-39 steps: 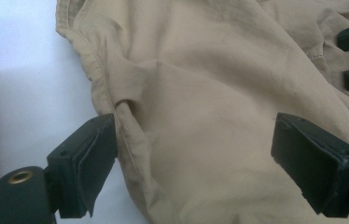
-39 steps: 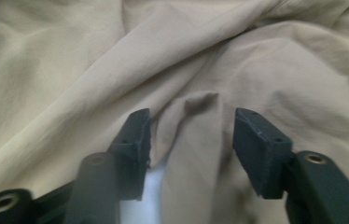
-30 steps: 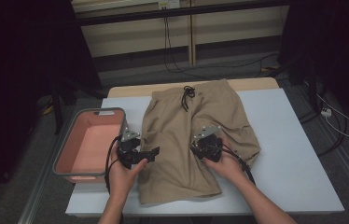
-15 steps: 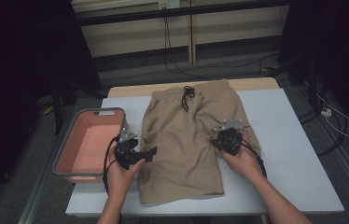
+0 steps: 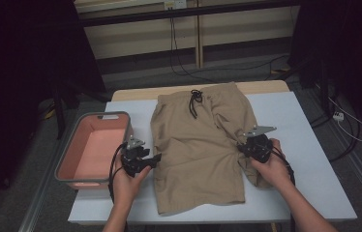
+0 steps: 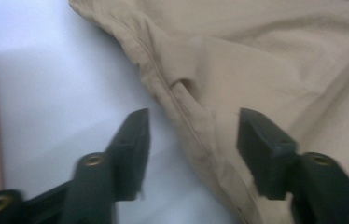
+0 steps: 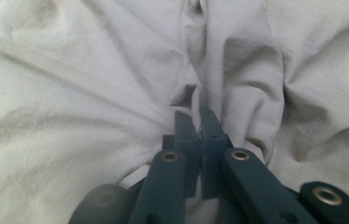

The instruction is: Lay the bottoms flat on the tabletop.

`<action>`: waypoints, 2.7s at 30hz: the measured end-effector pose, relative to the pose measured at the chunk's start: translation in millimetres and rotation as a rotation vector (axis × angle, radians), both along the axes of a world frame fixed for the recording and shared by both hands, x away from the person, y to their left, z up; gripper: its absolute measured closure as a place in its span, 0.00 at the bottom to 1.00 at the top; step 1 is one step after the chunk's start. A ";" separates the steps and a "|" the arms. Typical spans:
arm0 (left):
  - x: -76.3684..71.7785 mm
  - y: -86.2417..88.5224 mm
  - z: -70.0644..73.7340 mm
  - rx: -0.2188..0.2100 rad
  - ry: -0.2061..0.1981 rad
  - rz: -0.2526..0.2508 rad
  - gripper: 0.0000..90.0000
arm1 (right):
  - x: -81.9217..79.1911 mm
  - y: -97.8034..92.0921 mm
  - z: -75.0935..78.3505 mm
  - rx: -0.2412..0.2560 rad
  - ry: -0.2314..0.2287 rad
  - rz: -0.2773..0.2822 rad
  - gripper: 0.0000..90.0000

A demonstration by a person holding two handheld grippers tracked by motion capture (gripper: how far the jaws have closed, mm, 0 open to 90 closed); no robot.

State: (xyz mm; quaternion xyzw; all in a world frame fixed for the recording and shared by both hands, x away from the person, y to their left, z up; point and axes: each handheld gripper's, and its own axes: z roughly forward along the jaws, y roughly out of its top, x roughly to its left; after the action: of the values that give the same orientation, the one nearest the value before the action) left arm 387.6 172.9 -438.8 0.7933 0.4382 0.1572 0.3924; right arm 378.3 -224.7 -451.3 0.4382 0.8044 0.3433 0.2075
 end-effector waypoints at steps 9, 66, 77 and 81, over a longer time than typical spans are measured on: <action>-1.2 -5.0 -4.5 0.005 0.061 -0.029 0.87 | -5.4 -1.4 -1.4 0.002 0.000 0.008 1.00; 4.8 -5.7 9.8 -0.025 -0.003 -0.006 0.19 | -65.1 130.8 10.3 0.047 -0.053 0.510 0.48; 2.7 -1.5 11.0 -0.012 0.004 0.002 0.17 | -78.4 167.4 4.2 0.076 -0.013 0.653 0.81; 2.2 -1.3 10.8 -0.013 0.002 0.006 0.16 | -82.6 176.9 1.0 0.094 0.004 0.692 0.78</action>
State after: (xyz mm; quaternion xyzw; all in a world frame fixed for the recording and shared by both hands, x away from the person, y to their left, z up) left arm 389.8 171.6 -428.0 0.7895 0.4420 0.1546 0.3968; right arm 295.7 -47.8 -450.3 0.1493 0.8891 0.4289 0.0568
